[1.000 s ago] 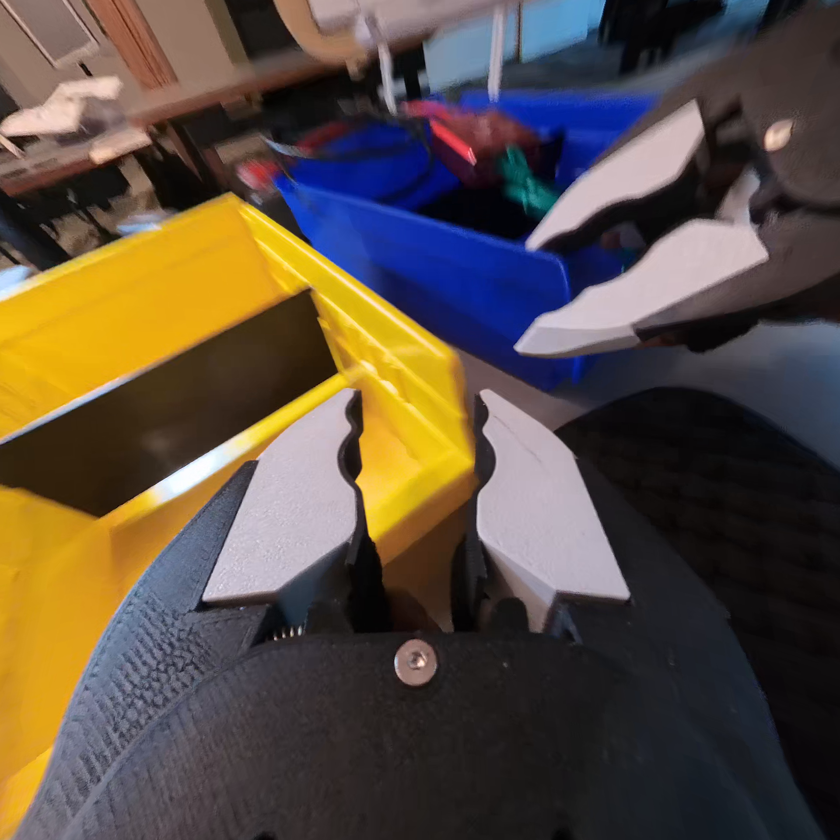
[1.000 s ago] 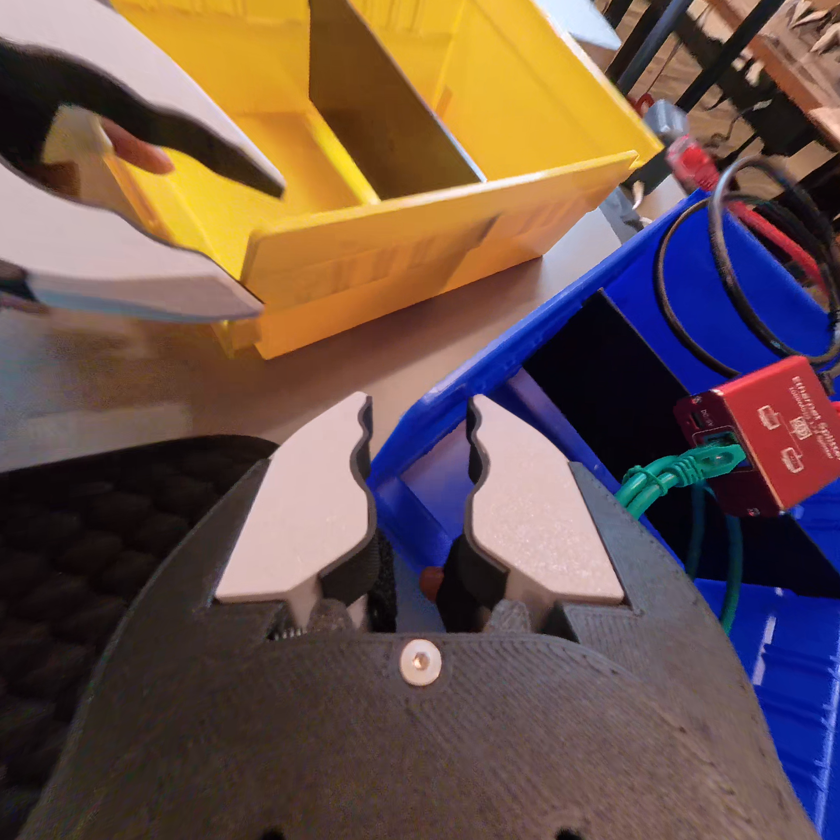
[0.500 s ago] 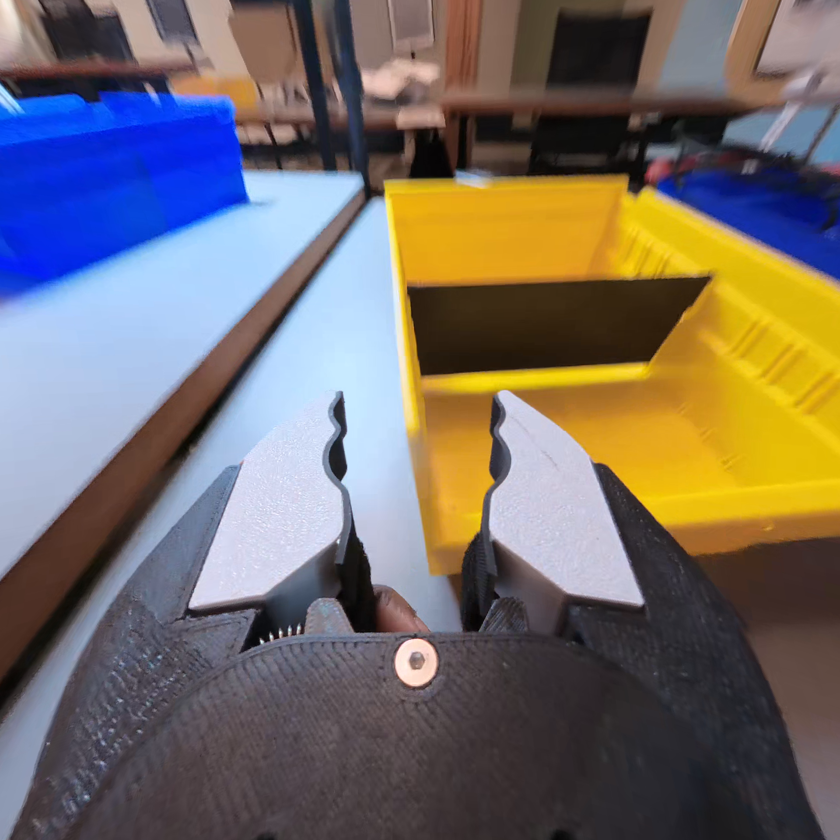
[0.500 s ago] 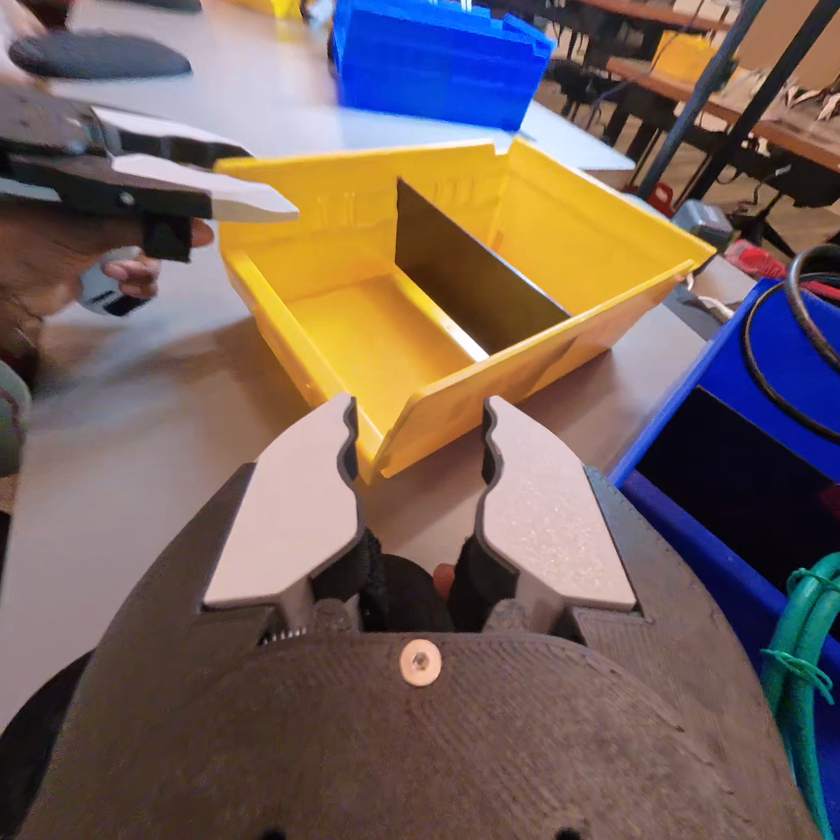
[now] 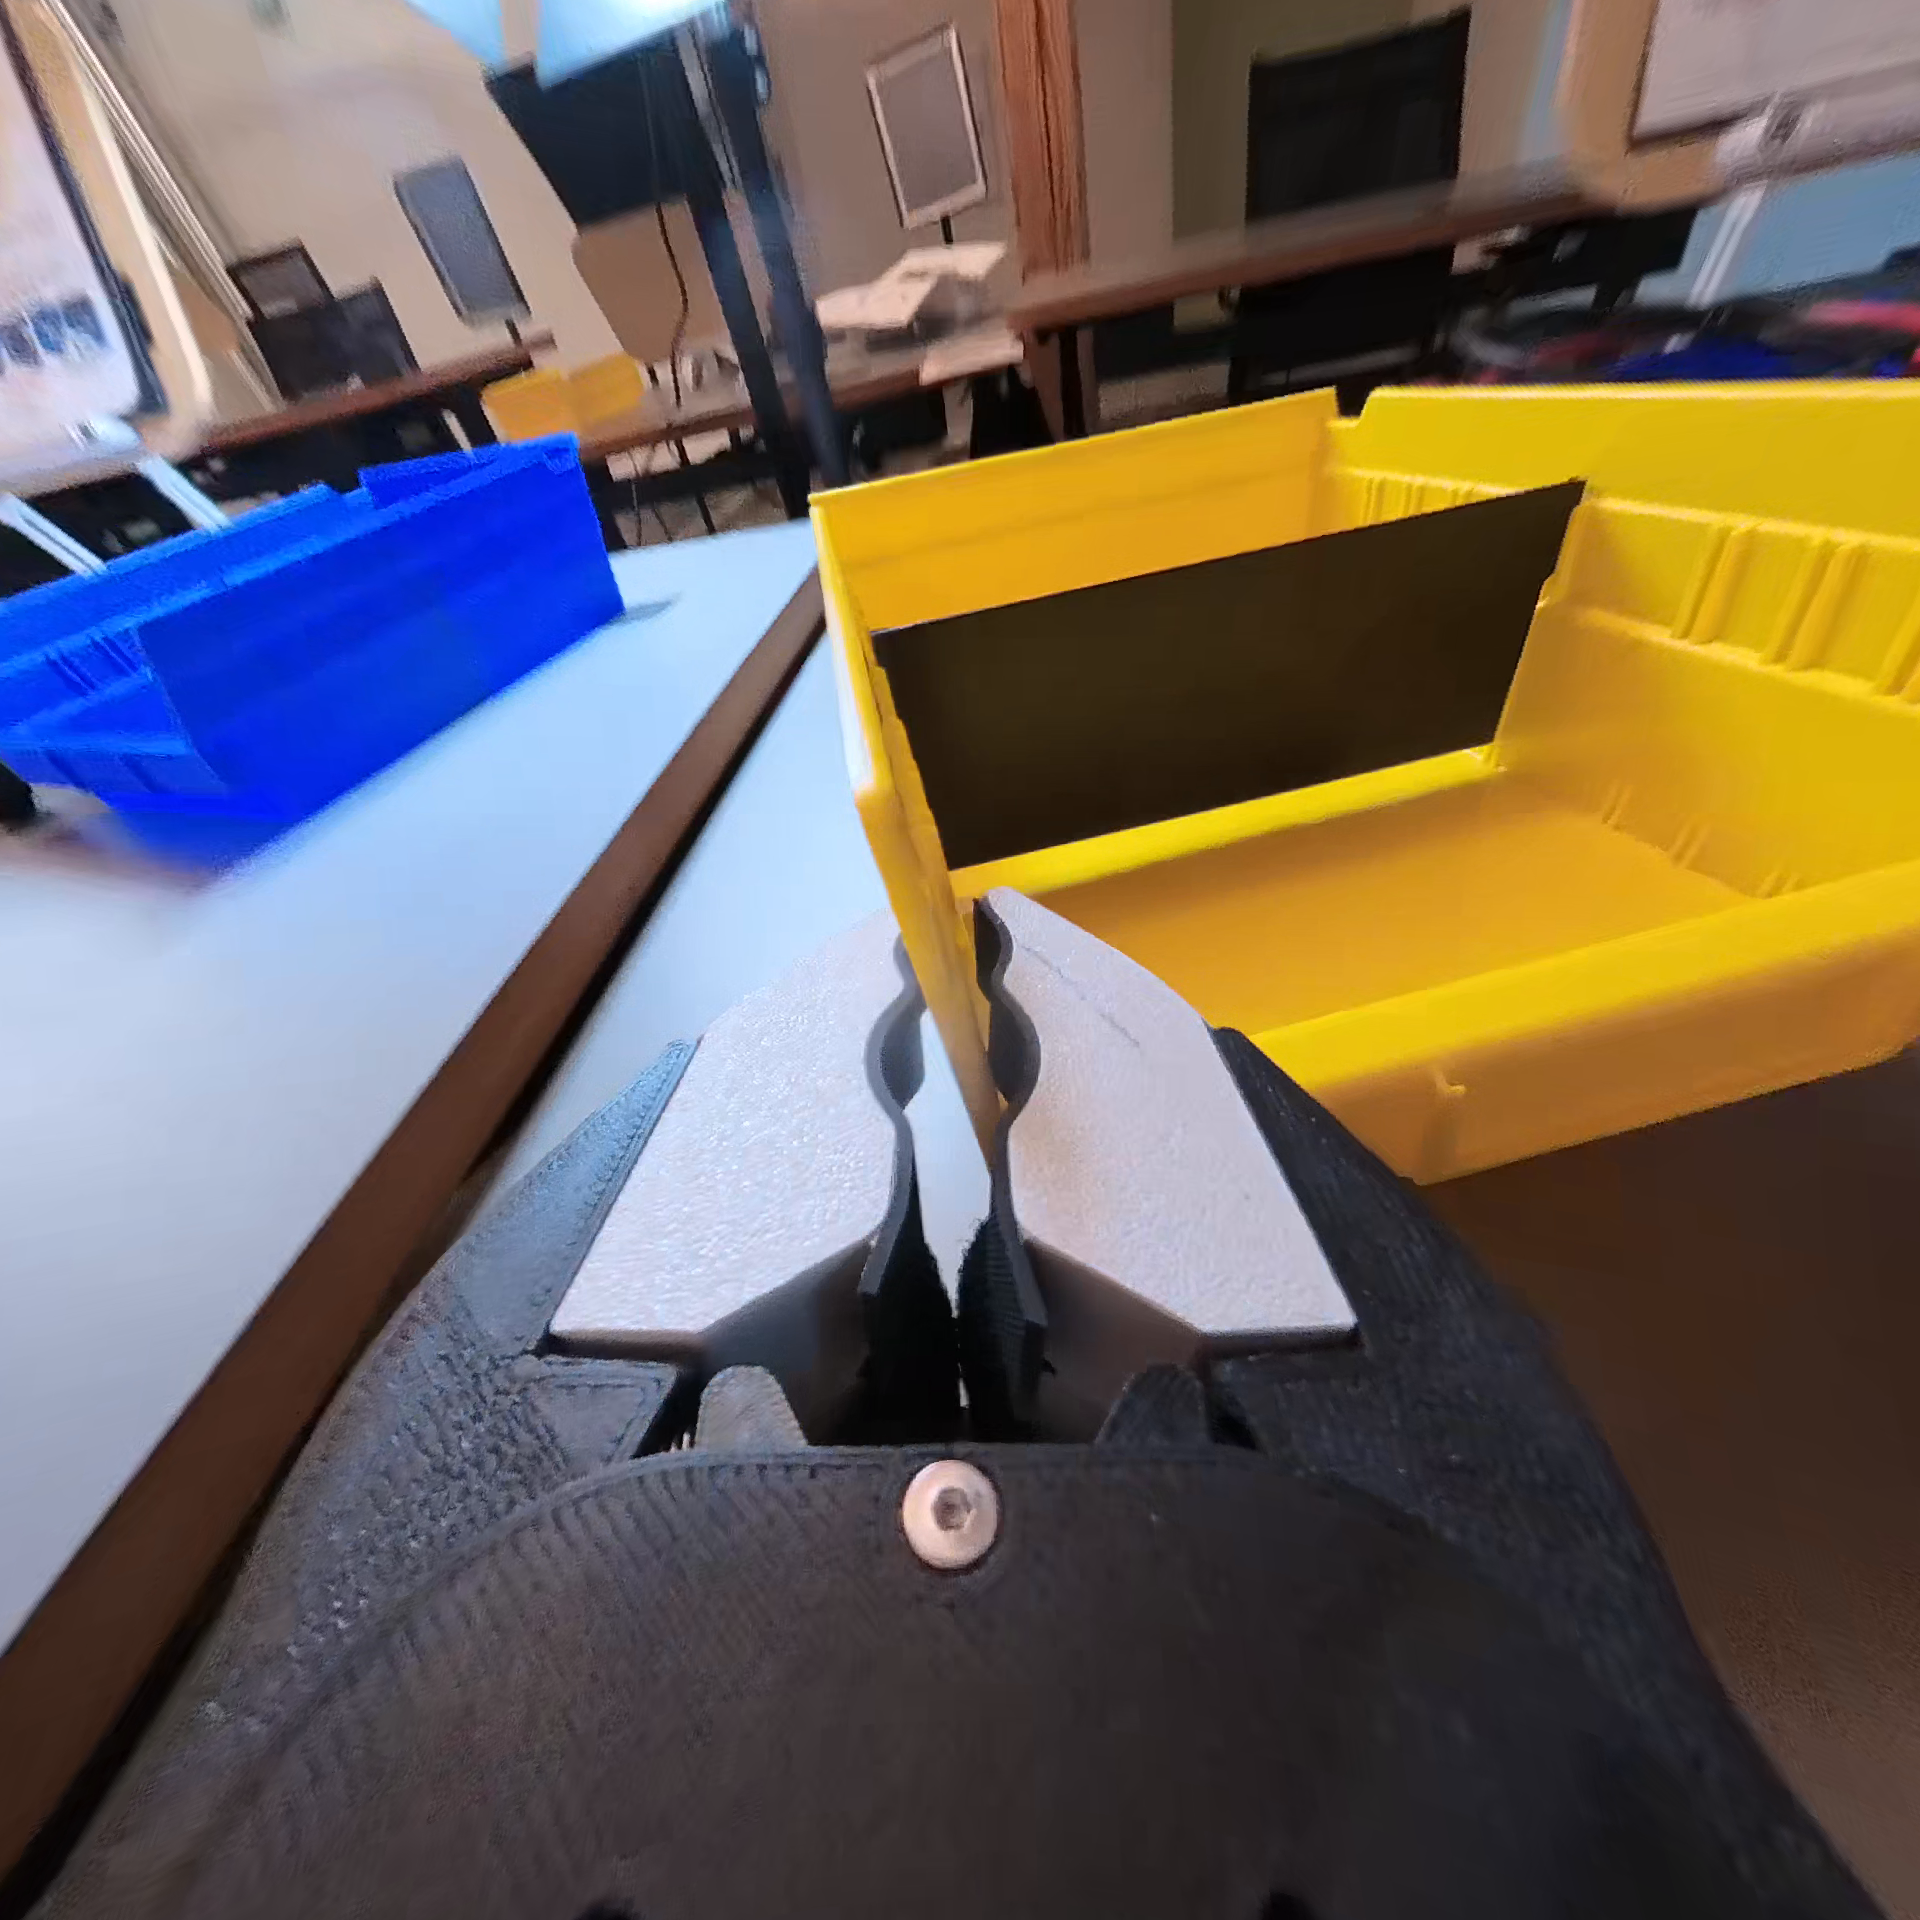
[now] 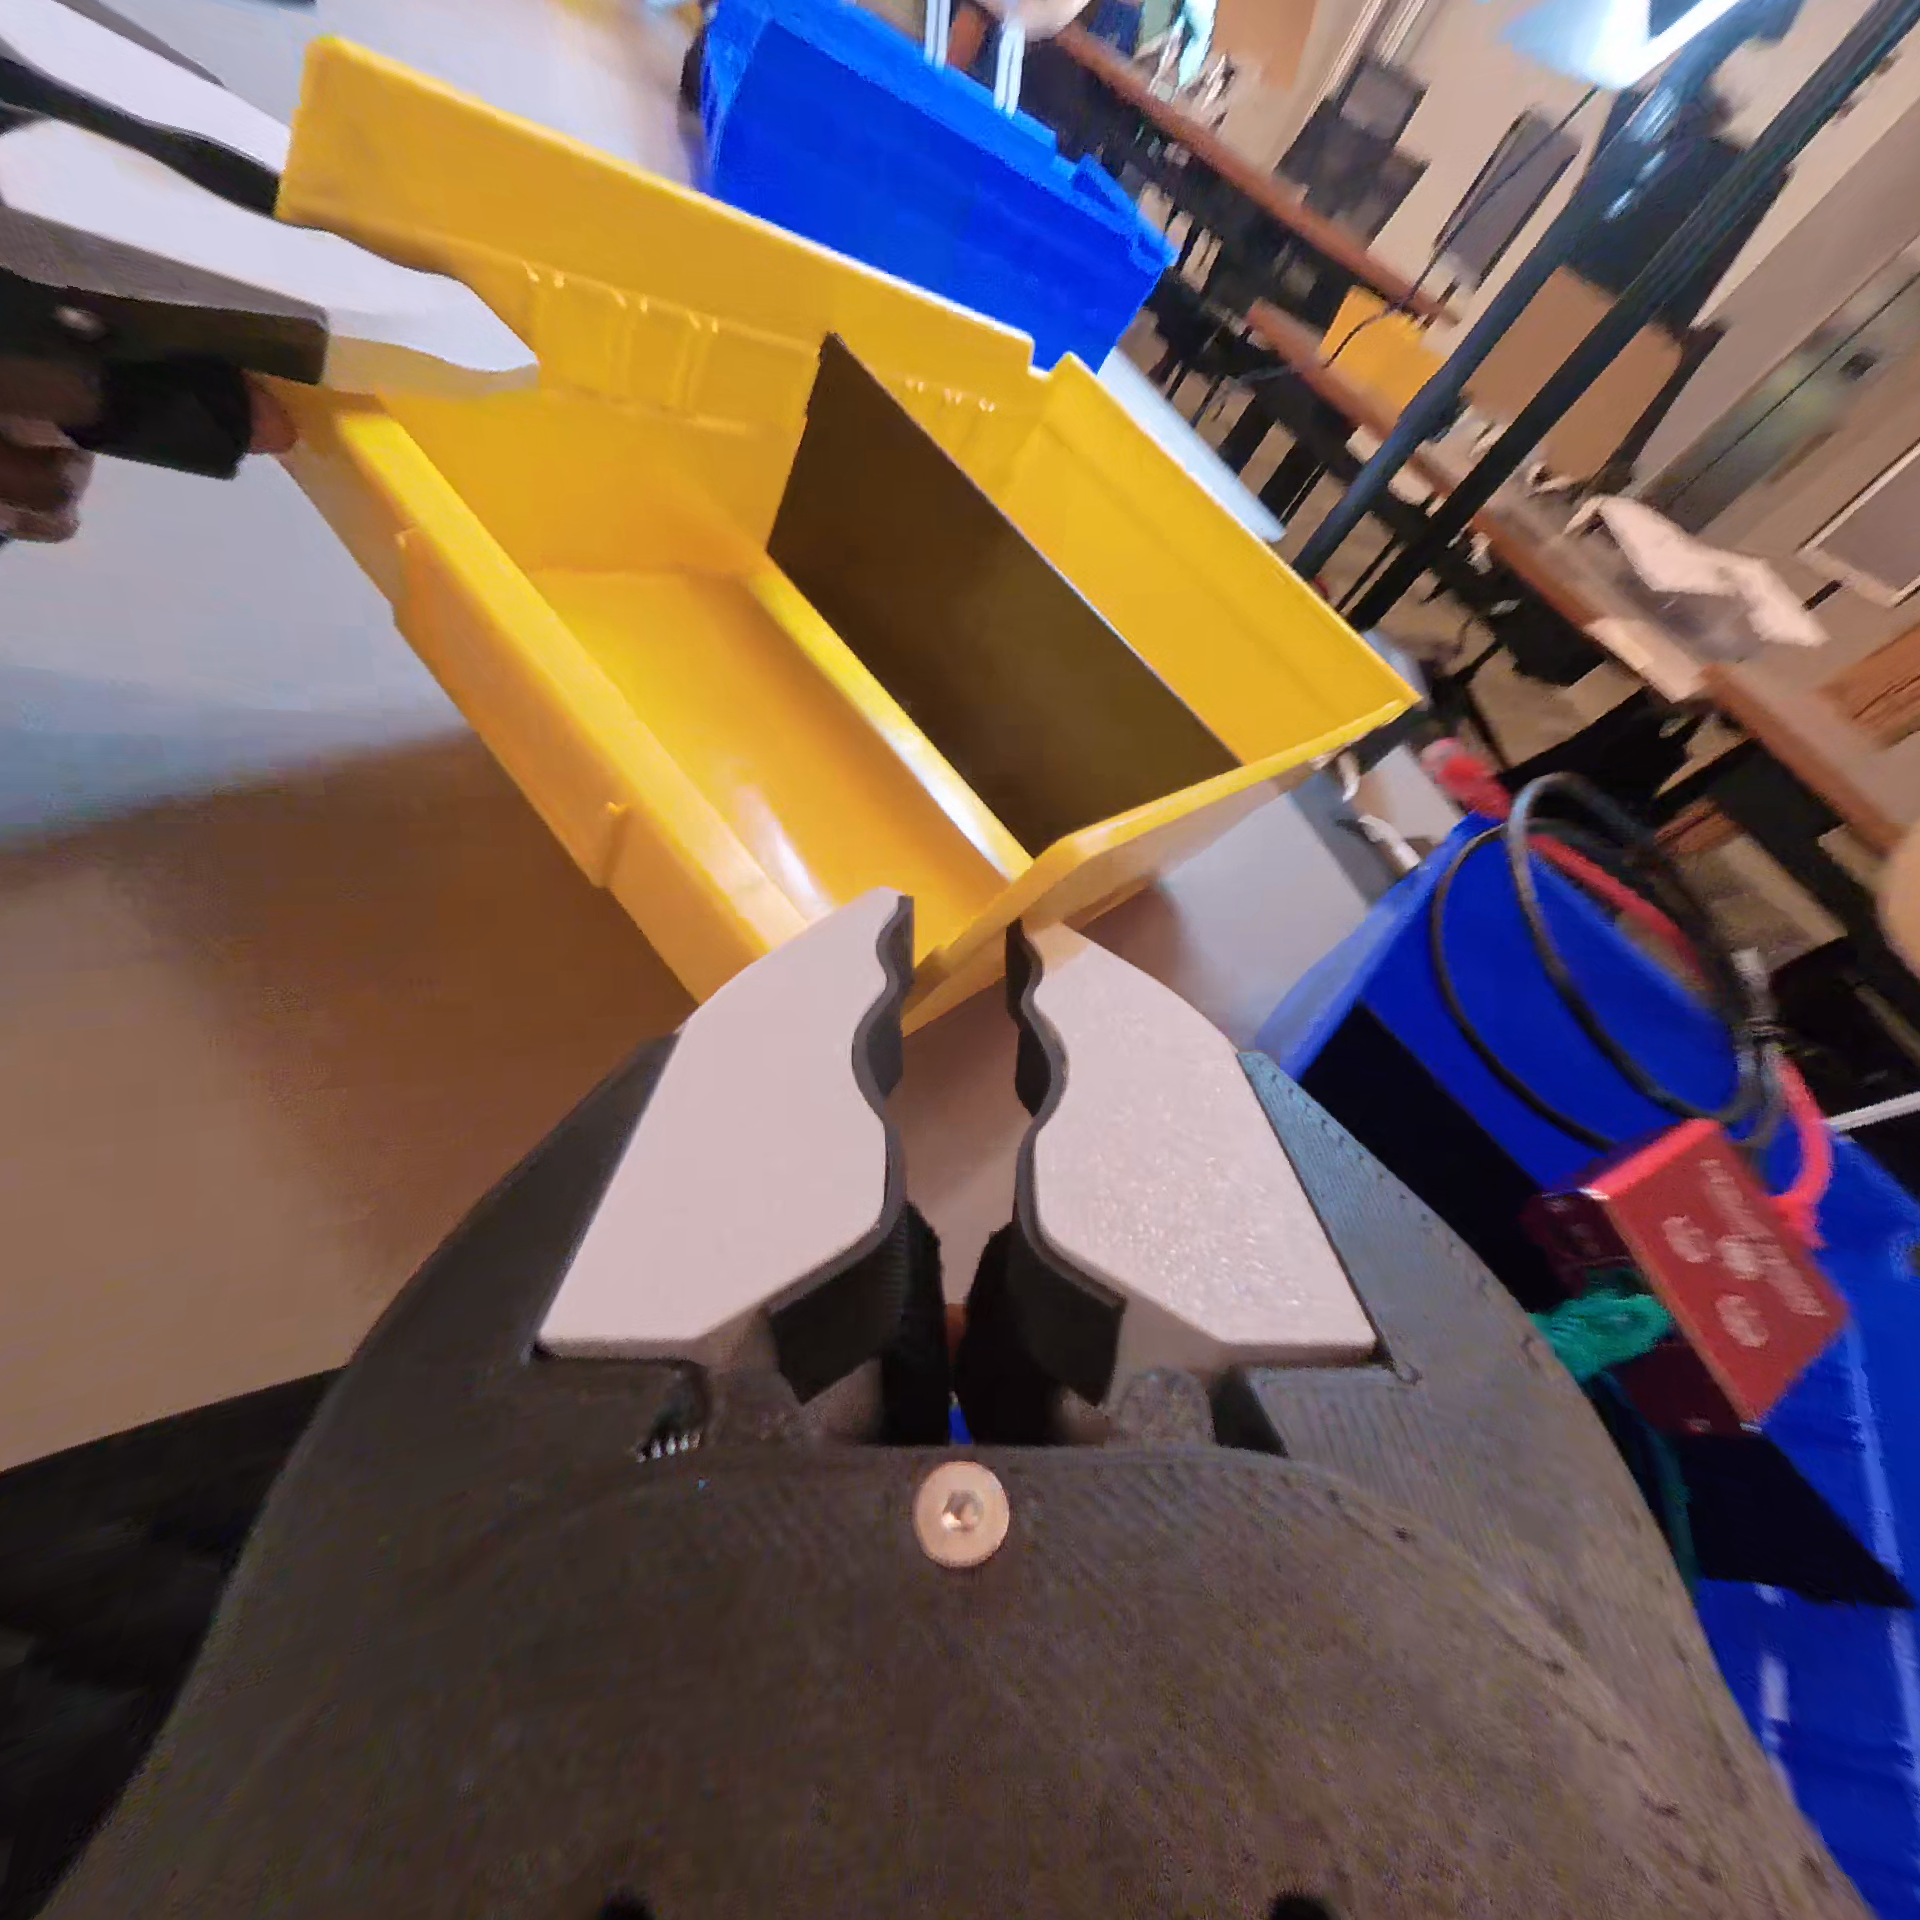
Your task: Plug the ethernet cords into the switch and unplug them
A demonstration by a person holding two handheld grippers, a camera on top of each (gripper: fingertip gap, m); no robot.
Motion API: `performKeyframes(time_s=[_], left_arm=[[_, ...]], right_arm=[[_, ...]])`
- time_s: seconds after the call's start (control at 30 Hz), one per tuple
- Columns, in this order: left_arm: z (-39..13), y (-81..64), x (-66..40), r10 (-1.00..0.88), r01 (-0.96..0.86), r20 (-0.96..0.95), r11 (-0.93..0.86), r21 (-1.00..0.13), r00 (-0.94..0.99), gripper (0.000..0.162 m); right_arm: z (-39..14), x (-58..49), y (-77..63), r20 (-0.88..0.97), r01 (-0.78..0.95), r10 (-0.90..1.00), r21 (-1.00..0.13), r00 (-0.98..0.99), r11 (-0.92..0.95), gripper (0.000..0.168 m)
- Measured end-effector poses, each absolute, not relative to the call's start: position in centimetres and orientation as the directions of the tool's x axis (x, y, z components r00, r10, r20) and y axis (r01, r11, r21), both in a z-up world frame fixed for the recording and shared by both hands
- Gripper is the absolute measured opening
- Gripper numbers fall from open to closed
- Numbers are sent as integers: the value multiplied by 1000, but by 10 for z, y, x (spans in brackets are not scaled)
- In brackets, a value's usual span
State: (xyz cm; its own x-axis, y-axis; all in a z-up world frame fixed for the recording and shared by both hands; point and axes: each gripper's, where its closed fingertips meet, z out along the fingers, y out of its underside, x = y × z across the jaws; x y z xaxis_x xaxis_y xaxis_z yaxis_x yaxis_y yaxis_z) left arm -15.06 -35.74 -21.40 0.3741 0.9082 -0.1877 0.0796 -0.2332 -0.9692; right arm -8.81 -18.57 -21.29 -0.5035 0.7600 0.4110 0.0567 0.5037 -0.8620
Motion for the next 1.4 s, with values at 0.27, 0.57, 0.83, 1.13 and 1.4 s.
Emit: performKeyframes(time_s=[0.27,0.57,0.83,1.13,1.4], left_arm=[[-107,-310,-116,897,-206,-288,-229,-951,334,7],[-53,-164,-84,802,-383,-346,-160,-910,488,8],[-66,-6,-37,643,-414,-370,-90,-906,671,10],[-122,115,5,486,-370,-364,-88,-925,795,11],[-197,164,30,369,-365,-419,-209,-907,830,13]], right_arm=[[-128,-54,-141,476,-155,809,-879,-346,451,16],[-88,4,-15,453,-150,888,-885,-70,440,15],[-104,80,122,372,-66,910,-919,182,388,14],[-158,146,223,341,81,872,-939,351,334,13],[-224,178,268,284,222,855,-954,435,204,13]])
